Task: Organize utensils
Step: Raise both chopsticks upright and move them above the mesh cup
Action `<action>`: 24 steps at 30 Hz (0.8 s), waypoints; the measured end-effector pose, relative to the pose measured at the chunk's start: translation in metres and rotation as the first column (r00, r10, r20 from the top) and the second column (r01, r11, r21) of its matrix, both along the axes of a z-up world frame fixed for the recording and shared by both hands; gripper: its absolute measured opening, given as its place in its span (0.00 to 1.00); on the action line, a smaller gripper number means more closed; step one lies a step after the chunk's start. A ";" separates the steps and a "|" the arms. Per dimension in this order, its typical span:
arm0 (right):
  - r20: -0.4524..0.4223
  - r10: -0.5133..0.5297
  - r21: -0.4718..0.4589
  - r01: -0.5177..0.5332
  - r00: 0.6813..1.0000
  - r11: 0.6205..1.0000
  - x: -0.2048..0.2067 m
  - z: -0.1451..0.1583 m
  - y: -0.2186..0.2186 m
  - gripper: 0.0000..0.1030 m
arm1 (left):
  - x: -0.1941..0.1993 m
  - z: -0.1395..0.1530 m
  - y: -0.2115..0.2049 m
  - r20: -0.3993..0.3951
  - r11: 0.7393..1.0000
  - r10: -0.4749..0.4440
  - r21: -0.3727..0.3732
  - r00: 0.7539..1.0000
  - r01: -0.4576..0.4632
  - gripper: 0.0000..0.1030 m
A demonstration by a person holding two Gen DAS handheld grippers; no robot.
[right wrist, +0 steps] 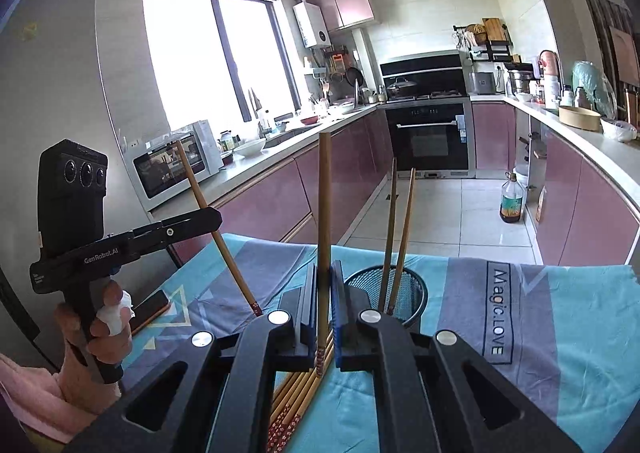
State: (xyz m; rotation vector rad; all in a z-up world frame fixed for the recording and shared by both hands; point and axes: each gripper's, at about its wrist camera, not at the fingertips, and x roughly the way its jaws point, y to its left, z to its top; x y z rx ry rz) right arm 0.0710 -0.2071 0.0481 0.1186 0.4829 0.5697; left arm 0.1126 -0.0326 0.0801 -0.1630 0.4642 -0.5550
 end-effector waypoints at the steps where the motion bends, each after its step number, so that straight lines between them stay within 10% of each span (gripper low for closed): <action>1: 0.012 -0.003 -0.001 0.003 1.000 1.000 0.001 0.005 -0.002 0.05 | 0.002 0.004 -0.001 0.007 1.000 -0.001 -0.003 1.000 0.001 0.07; 13: 0.107 -0.073 0.002 0.073 0.992 0.997 0.024 0.036 -0.024 0.05 | 0.032 0.042 -0.018 0.072 0.999 0.010 -0.038 0.997 -0.008 0.07; 24: 0.042 -0.083 -0.035 0.085 0.996 0.996 0.049 0.014 -0.021 0.05 | 0.073 0.011 -0.045 -0.019 0.999 0.008 0.053 1.000 -0.007 0.07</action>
